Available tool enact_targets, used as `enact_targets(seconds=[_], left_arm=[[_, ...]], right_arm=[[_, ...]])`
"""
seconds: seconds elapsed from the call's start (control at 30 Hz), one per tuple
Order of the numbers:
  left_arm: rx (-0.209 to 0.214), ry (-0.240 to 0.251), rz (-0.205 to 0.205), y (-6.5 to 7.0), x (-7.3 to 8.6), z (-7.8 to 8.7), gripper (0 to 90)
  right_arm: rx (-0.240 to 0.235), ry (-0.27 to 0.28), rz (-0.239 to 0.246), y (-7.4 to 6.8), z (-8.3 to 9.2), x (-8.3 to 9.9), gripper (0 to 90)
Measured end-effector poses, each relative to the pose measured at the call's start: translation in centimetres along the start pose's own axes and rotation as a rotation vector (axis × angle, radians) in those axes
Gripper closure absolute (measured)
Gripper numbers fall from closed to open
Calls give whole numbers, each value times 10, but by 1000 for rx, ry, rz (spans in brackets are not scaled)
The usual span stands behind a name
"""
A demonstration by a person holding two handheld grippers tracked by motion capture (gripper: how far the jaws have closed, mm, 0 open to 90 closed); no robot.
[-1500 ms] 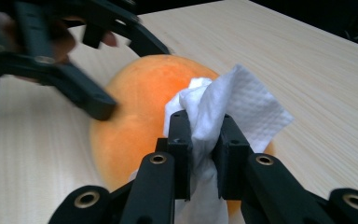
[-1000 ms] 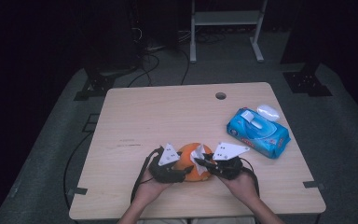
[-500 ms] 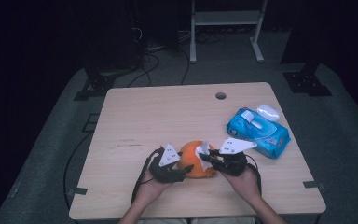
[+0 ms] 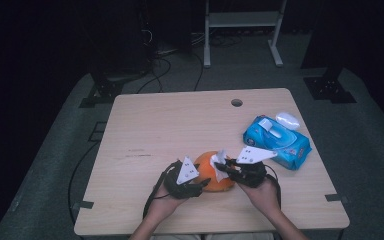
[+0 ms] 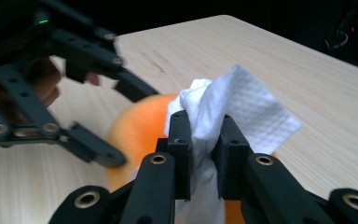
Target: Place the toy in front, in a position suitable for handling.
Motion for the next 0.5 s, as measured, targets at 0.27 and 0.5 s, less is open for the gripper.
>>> enact_targets(seconds=[0.27, 0.5], left_arm=[[-7, 9, -47, 6, -4, 1, 456], [3, 19, -44, 6, -3, 1, 425]], right_arm=[[-30, -8, 44, -12, -6, -6, 781], [76, -31, -47, 34, 9, 11, 780]])
Point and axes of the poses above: each handheld gripper's, and its own axes: z roughly backward along the jaws, x roughly out of its underside, y roughly to its right, the point moved 9 cm from there along -z, roughly forward along the jaws
